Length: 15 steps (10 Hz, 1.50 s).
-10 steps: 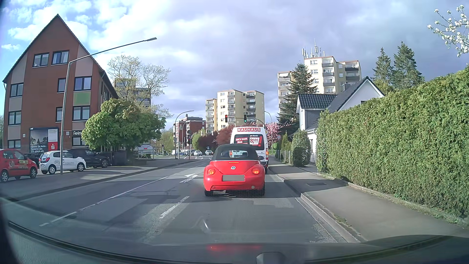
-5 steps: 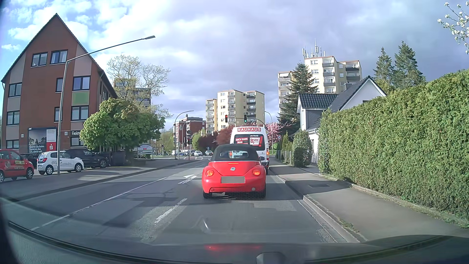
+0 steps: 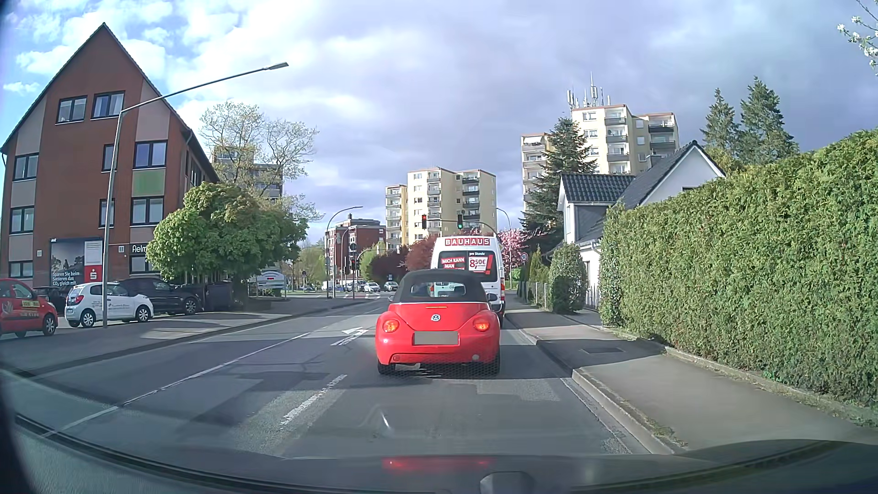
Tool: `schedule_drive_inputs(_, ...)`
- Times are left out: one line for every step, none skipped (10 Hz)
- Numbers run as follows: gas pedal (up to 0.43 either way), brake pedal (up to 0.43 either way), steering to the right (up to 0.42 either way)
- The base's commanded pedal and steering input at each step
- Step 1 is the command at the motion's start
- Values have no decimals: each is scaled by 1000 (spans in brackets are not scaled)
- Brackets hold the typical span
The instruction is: Follow the waypoints while adhering to traffic rules and regulations
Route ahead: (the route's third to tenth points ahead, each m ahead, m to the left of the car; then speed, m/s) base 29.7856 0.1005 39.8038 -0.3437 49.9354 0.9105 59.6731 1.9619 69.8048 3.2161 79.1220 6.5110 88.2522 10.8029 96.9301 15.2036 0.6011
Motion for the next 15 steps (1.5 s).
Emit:
schedule_drive_inputs(0, 0, -15)
schedule_drive_inputs(0, 6, -15)
schedule_drive_inputs(0, 0, -15)
schedule_drive_inputs(0, 0, -14)
schedule_drive_inputs(0, 0, -15)
schedule_drive_inputs(0, 0, -15)
schedule_drive_inputs(0, 0, -15)
schedule_drive_inputs(0, 0, -15)
schedule_drive_inputs(0, 6, -15)
schedule_drive_inputs(0, 0, -15)
schedule_drive_inputs(0, 0, -15)
schedule_drive_inputs(0, 0, -15)
schedule_drive_inputs(0, 0, -15)
schedule_drive_inputs(0, 0, -15)
schedule_drive_inputs(0, 0, -15)
